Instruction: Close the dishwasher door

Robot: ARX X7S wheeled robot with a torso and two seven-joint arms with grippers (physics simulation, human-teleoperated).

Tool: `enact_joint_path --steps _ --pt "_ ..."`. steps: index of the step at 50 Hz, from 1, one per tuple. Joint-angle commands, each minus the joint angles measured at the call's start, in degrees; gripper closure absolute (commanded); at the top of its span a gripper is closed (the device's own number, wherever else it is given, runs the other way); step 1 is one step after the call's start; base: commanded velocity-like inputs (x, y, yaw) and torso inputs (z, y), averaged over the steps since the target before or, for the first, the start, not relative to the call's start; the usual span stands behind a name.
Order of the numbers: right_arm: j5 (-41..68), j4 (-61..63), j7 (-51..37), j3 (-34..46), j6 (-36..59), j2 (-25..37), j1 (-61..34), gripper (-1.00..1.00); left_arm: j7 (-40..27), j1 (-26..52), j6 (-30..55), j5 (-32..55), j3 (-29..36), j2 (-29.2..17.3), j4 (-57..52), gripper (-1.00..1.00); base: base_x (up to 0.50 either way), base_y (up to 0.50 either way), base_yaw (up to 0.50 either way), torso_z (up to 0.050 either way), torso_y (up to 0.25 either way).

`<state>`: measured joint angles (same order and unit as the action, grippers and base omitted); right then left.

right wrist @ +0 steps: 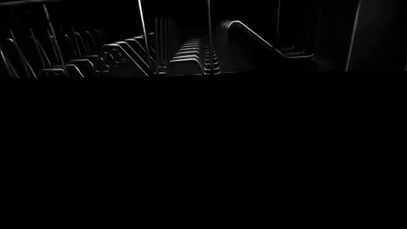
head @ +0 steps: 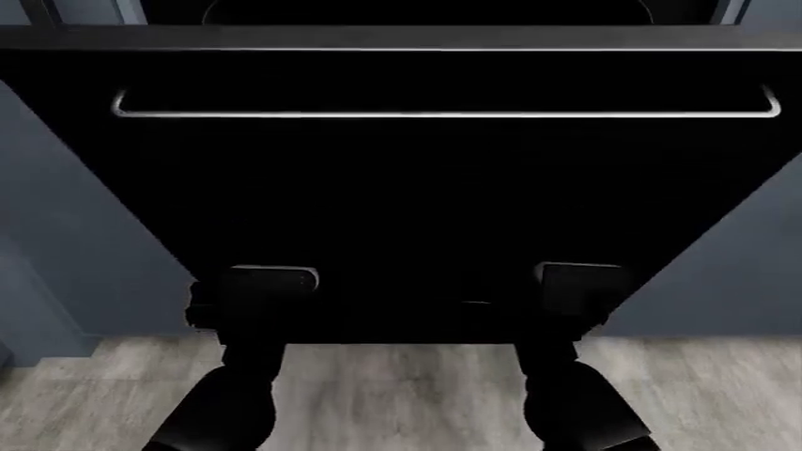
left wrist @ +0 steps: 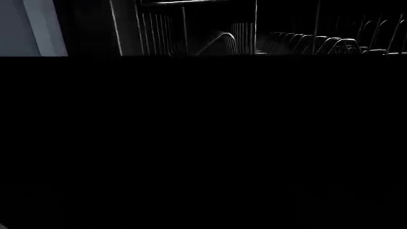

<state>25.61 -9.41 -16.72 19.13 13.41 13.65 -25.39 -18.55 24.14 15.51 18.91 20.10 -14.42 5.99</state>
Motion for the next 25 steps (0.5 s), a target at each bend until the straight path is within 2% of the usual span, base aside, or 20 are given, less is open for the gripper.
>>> enact_joint_path --steps 1,12,18,25 --pt "-1.10 -10.78 0.94 -1.03 4.13 -1.63 -13.79 -1.00 2.04 11.01 5.08 2.52 -0.82 2.36 8.46 -1.00 0.00 0.00 0.00 0.000 0.000" --pt "-4.28 -38.23 5.67 0.03 -3.46 -7.18 -29.52 -1.00 5.55 24.14 1.54 1.75 -0.93 6.79 30.09 -1.00 0.00 0.00 0.00 0.000 0.000" --pt "-5.10 -63.76 9.54 -1.18 -14.04 -10.55 -40.51 -1.00 7.57 31.02 -2.05 1.05 -0.81 9.19 42.27 -1.00 0.00 0.00 0.00 0.000 0.000" --pt "-8.74 -65.56 9.48 -6.27 -9.83 -10.34 -41.62 -1.00 11.03 40.11 -13.78 -0.25 -1.03 13.27 68.32 -1.00 0.01 0.00 0.00 0.000 0.000"
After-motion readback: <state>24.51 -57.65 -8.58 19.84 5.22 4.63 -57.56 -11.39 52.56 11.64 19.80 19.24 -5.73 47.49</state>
